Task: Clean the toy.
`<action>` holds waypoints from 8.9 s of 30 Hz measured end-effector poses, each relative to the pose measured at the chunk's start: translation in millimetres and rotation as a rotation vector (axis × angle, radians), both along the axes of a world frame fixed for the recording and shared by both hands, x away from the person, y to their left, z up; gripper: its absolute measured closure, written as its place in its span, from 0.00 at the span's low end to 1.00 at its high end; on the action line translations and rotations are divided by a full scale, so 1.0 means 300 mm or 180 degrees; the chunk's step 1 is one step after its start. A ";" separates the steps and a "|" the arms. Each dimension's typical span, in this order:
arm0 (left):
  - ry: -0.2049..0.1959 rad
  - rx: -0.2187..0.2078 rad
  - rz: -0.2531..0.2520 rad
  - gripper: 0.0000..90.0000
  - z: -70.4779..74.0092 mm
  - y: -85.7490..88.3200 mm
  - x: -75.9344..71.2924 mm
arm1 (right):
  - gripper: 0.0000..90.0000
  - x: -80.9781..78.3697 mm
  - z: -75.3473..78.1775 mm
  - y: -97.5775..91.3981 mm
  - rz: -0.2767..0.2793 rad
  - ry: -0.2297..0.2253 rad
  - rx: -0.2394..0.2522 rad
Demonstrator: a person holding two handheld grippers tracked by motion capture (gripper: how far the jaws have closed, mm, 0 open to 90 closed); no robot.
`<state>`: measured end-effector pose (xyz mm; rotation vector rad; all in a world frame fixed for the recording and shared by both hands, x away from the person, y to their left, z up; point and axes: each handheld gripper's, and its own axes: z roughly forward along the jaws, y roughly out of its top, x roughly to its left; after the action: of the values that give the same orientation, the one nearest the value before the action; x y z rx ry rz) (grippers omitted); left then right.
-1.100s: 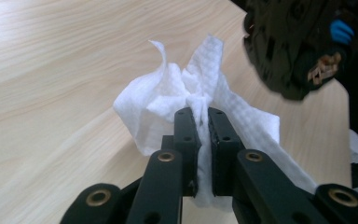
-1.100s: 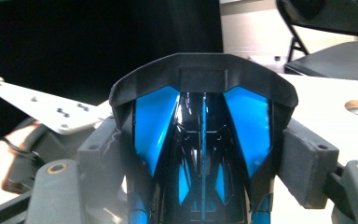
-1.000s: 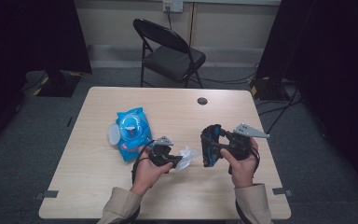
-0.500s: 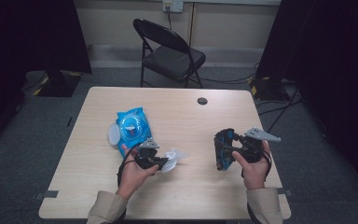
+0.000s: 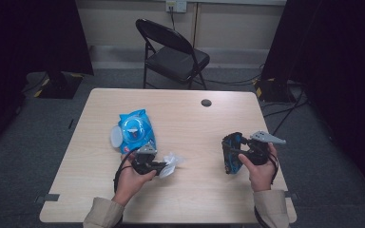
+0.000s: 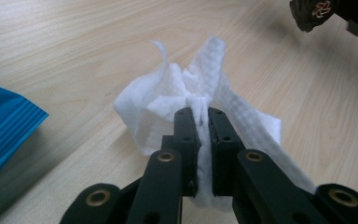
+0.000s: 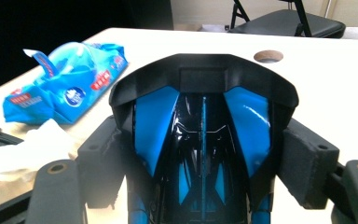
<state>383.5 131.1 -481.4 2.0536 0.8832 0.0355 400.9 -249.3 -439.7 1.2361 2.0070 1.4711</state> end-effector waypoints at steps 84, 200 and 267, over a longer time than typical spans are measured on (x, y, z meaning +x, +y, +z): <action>-0.0047 0.0022 -0.0142 0.88 -0.069 -0.006 0.005 | 0.27 0.247 -0.202 0.153 0.0015 0.0653 -0.0621; -0.0285 0.0098 0.0109 0.19 0.025 0.275 -0.072 | 0.18 -0.159 -0.145 -0.168 0.0340 0.0520 -0.0621; -0.0293 0.0218 0.0200 0.19 -0.013 0.510 -0.151 | 0.18 -0.227 -0.222 -0.242 0.0219 0.0580 -0.0918</action>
<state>338.3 284.3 -485.3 2.0696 0.9001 0.1955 332.7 -321.8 -506.4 1.2237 2.3041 1.0793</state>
